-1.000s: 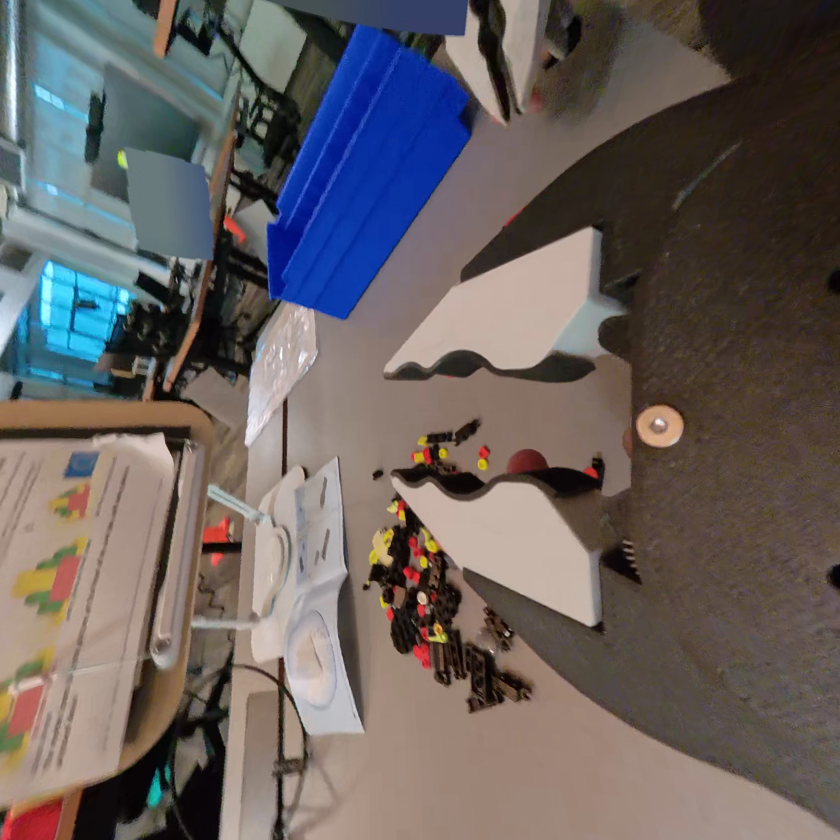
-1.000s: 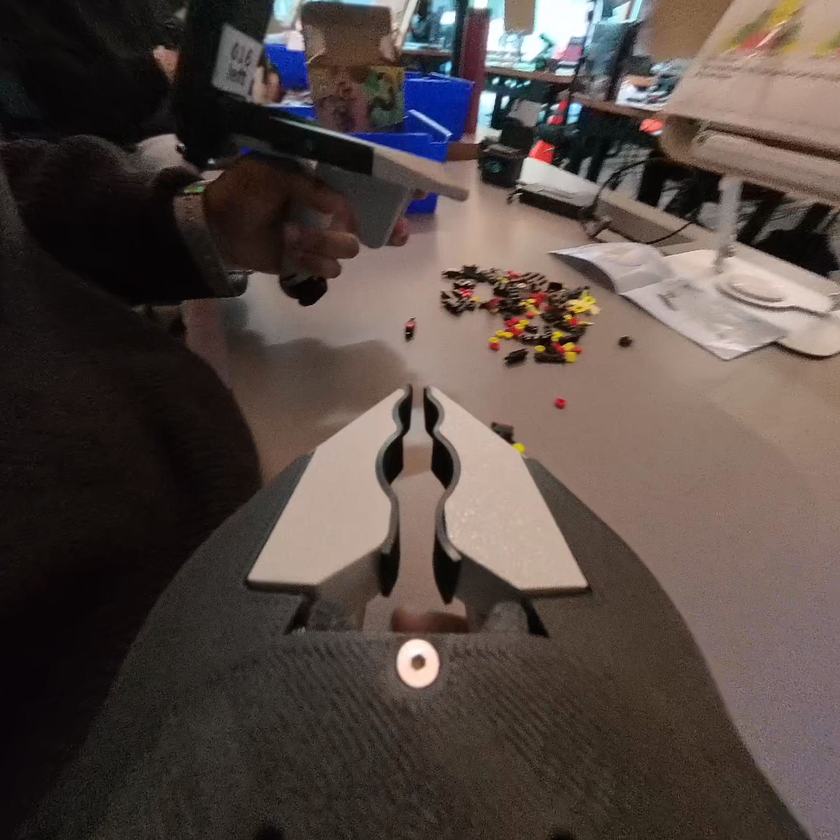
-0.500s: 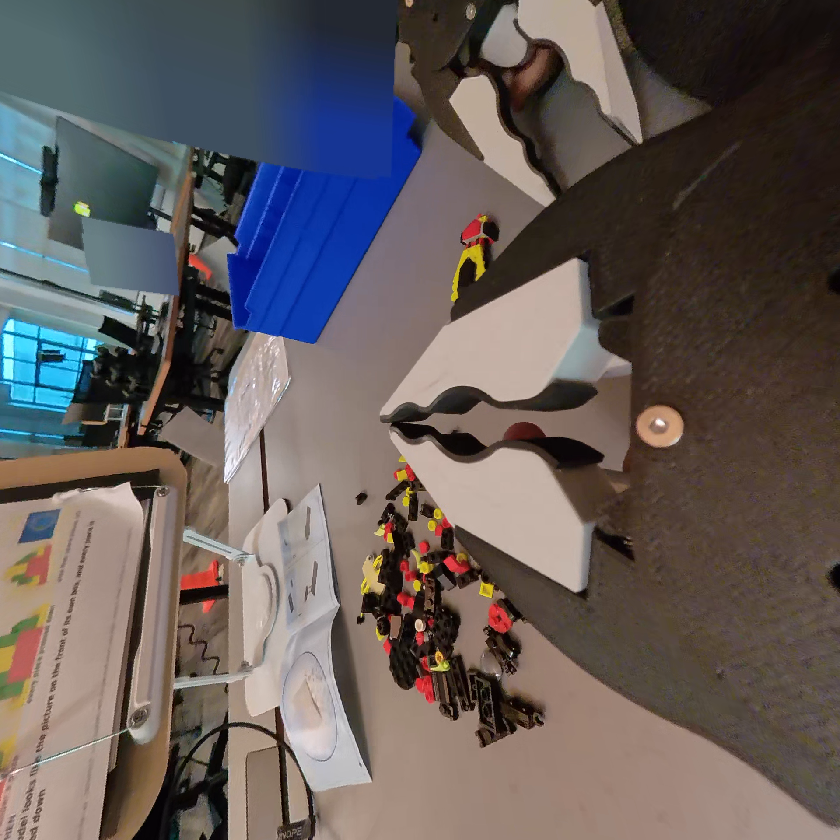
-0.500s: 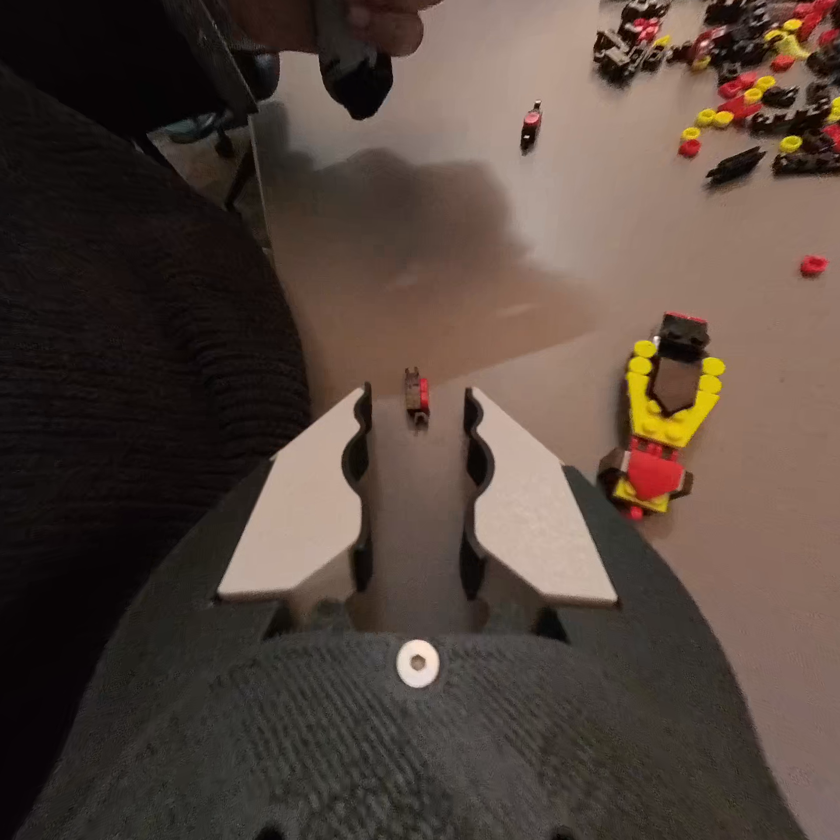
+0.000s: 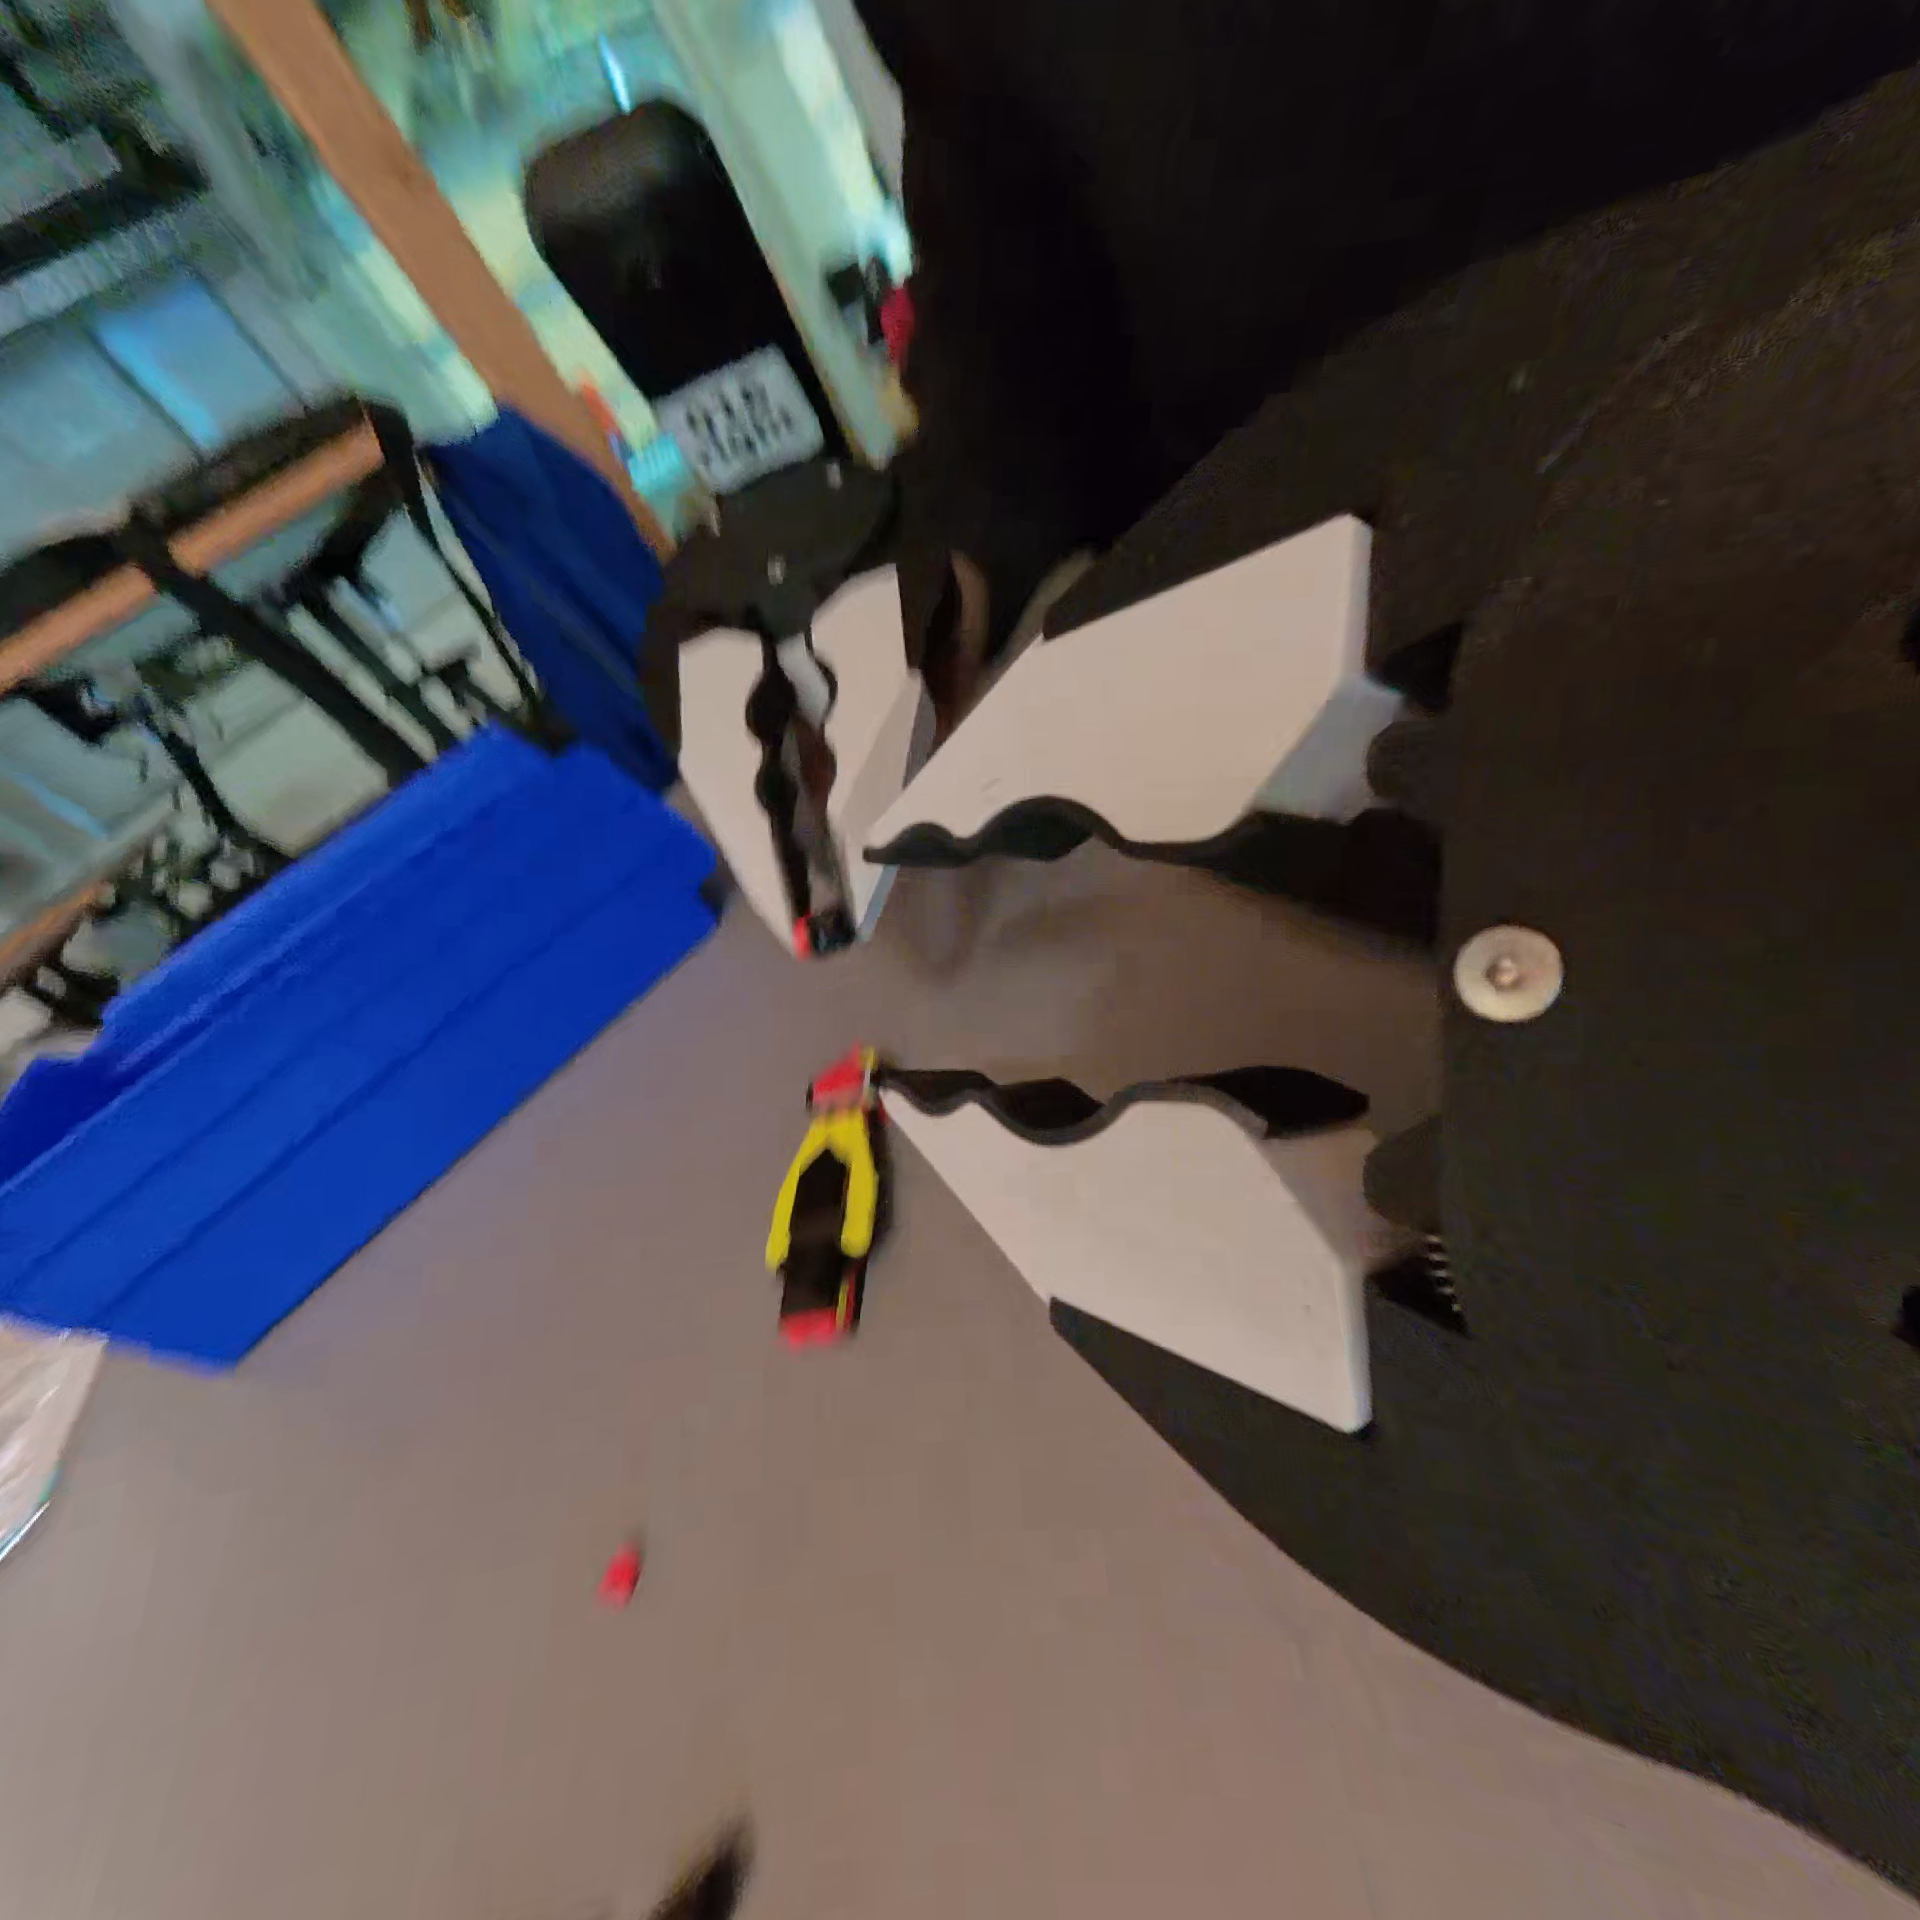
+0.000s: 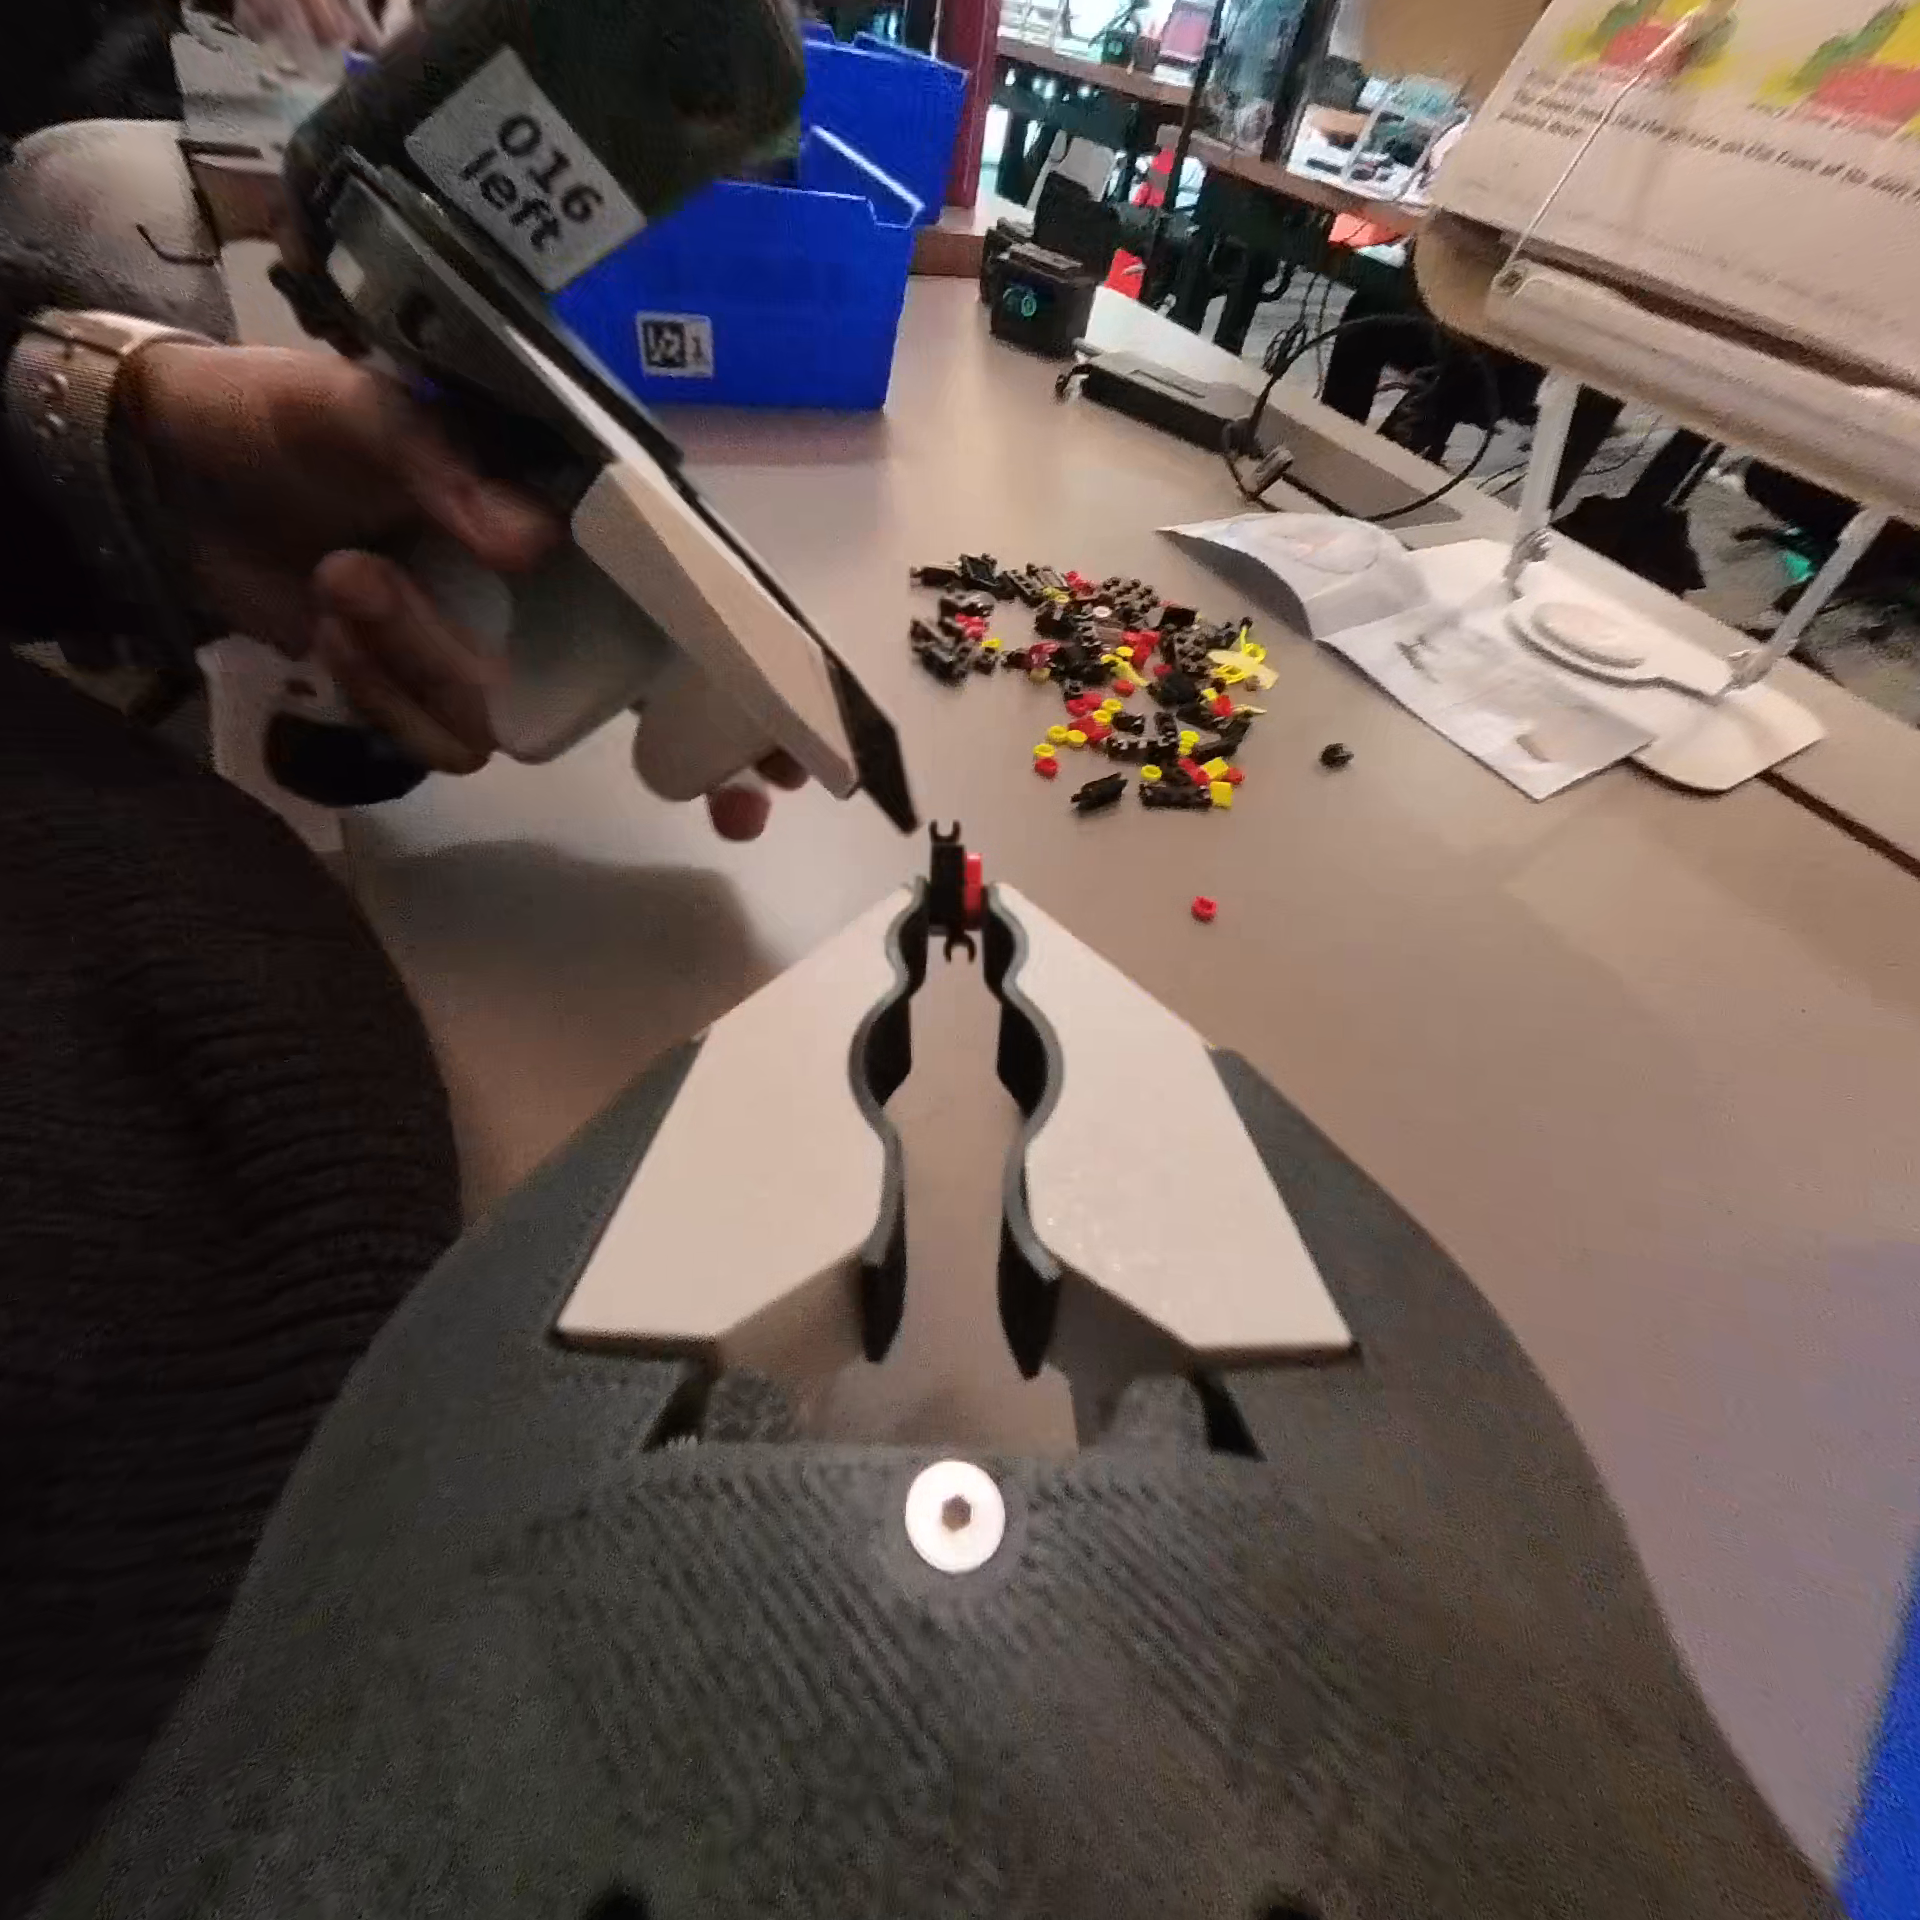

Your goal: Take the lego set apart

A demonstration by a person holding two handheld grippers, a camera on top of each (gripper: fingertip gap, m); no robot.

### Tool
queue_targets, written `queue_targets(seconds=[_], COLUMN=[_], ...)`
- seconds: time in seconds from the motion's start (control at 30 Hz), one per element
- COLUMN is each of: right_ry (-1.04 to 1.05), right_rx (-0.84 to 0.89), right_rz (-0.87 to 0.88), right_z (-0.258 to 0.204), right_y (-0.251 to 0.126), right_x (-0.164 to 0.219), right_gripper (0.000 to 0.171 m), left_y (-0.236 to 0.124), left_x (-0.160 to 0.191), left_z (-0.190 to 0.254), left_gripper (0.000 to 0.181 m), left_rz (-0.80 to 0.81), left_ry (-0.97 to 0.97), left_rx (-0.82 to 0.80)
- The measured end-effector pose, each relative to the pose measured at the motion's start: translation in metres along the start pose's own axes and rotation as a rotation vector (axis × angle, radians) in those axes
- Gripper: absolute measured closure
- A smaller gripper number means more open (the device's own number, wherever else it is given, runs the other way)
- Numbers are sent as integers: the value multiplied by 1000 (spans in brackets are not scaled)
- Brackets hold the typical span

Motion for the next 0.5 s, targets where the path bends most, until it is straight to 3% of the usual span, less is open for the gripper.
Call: queue_targets(seconds=[0.1, 0.27, 0.5], right_ry=[-45, -90, -83], right_rx=[17, 14, 8], right_rz=[32, 38, 57], right_z=[-5, -14, -15], right_y=[-1, -2, -3], right_x=[-5, -8, -10], right_gripper=[163, 163, 163], left_y=[9, 5, 7], left_x=[6, 0, 4], left_z=[6, 6, 7], left_gripper=[156, 176, 175], left_rz=[14, 70, 37], left_ry=[-185, -194, -179], left_rx=[110, 137, 137])
Point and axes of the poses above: each gripper's, where its closed fingertips meet, y out along the fingers, x out of its underside, z = x × y across the jaws, the point moved 6 cm from there along -y, back along the fingers, and after that the axes turned 2 degrees about x, right-handed, at the moved point
